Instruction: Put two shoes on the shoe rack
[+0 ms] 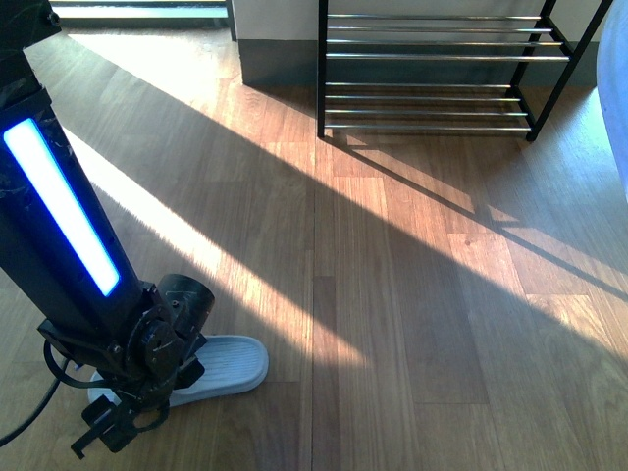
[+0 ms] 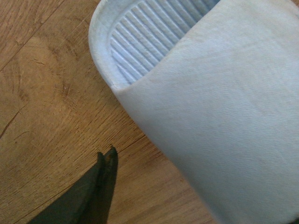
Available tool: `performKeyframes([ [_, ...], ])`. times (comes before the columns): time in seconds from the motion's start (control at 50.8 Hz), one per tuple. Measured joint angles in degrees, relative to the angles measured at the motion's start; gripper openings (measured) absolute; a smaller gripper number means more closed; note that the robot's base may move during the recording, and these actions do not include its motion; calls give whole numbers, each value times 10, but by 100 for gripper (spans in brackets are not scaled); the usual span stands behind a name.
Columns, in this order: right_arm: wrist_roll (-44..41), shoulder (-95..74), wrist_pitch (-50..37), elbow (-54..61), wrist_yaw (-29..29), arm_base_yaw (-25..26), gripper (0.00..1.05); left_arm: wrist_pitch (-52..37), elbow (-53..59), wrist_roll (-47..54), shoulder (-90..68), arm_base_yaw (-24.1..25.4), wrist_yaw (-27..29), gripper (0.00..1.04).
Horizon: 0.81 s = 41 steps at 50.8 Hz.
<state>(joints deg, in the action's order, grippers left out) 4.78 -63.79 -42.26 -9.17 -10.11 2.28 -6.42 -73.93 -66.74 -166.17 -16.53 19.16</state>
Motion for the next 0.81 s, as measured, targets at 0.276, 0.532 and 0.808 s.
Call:
performKeyframes([
  [0.276, 0, 0, 0, 0, 0, 0, 1, -4, -2, 0, 0, 2, 1, 30],
  [0.532, 0, 0, 0, 0, 0, 0, 1, -21, 22, 2, 16, 7, 5, 3],
  [0.808, 0, 0, 0, 0, 0, 0, 1, -64, 82, 82, 107, 16, 35, 2],
])
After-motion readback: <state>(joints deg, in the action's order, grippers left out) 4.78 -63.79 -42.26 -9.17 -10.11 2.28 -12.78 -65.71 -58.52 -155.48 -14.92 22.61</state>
